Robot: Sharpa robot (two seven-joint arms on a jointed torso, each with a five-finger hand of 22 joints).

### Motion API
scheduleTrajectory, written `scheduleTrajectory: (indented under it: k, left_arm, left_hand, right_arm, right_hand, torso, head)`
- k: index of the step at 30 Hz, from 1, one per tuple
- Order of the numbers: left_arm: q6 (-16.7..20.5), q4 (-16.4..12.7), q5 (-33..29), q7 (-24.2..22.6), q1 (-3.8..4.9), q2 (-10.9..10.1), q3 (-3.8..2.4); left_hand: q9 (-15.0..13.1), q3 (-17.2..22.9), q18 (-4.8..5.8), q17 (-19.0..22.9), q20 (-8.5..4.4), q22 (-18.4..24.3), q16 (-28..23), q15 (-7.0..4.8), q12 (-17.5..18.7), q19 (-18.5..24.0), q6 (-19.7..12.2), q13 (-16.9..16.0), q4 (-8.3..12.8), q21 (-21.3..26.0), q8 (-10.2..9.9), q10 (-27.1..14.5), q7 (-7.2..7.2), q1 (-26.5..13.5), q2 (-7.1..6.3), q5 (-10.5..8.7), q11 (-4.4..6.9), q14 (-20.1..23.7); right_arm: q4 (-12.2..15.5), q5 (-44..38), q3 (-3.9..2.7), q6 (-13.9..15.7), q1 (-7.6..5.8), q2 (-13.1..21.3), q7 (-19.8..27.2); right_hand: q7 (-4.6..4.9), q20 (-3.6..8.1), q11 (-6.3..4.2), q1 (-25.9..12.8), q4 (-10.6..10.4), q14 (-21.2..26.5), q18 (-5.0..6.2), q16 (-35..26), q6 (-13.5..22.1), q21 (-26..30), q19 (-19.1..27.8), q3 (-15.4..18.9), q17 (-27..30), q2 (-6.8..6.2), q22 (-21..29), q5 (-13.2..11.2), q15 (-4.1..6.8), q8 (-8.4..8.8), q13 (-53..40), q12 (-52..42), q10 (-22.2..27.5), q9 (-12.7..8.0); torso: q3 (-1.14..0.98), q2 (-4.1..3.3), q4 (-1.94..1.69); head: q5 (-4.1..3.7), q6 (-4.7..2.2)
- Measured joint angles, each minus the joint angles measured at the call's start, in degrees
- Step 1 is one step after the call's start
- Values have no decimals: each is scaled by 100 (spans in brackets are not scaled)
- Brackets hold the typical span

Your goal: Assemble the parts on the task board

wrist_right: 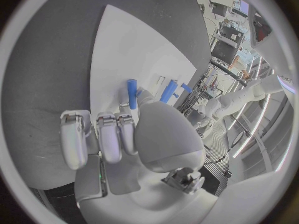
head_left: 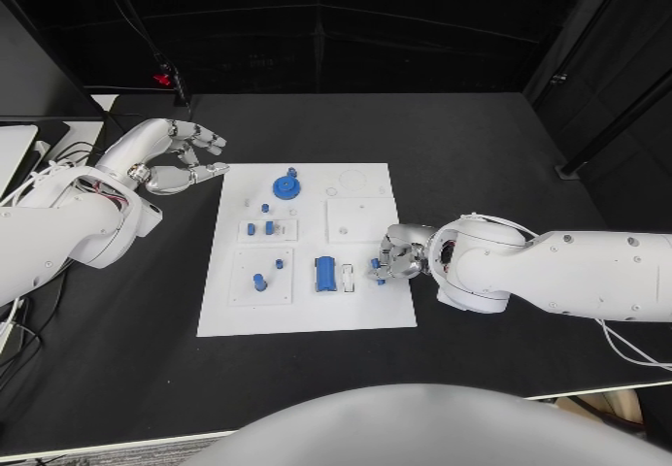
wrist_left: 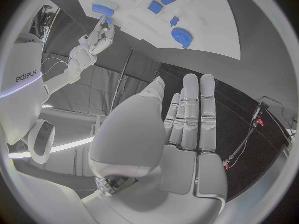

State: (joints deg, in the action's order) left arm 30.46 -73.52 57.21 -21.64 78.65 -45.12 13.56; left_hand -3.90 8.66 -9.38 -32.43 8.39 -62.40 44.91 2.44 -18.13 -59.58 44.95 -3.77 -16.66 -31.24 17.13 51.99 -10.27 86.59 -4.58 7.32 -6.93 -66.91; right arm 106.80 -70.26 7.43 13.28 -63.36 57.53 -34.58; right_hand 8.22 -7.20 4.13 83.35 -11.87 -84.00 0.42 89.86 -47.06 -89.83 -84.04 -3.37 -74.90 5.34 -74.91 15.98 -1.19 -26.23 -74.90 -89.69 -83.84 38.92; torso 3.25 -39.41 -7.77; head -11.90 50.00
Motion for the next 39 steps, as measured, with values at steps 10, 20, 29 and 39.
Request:
scheduleTrajectory:
  k: [10,20,29,39]
  left_arm:
    - [-9,5,0,10,0,-3,0]
    - [-21,11,0,21,0,-2,0]
    - [-40,18,0,31,0,5,0]
    - [-64,22,0,50,-1,14,0]
  left_hand:
    - [0,0,0,0,0,0,0,0,0,0,0,0,0,0,0,0,0,0,0,0,0,0]
    - [0,0,0,0,0,-4,0,0,0,0,0,0,0,0,0,0,0,0,0,0,0,0]
    - [0,0,0,0,0,-4,0,0,0,0,0,0,0,0,0,0,0,0,0,0,0,0]
    - [0,0,0,0,0,-4,0,0,0,0,0,0,0,0,0,0,0,0,0,0,0,0]
  right_arm:
    - [133,443,25,547,26,187,547]
    - [228,1198,32,781,37,316,1059]
    - [164,2247,31,752,36,255,1543]
    - [-30,3131,30,607,35,90,1876]
  right_hand:
    - [41,-40,8,-117,715,6,0,0,-373,0,0,-960,0,-308,0,152,-4,424,-4,5,-12,-3105]
    - [86,-39,12,-240,779,6,0,0,-418,0,0,-1068,0,-352,0,277,-4,469,-4,5,-15,-3102]
    - [114,-39,28,-360,763,6,0,0,-447,0,0,-1085,-1,-368,0,430,-4,517,-4,5,-32,-3100]
    - [-13,-39,28,-716,496,6,0,0,-685,0,0,-897,-4,-403,0,466,-4,583,-3,5,-31,-3106]
  torso:
    - [0,0,0]
    - [2,6,0]
    - [2,5,-4]
    - [4,5,-6]
  head:
    - [23,0]
    - [37,0]
    - [47,0]
    - [54,0]
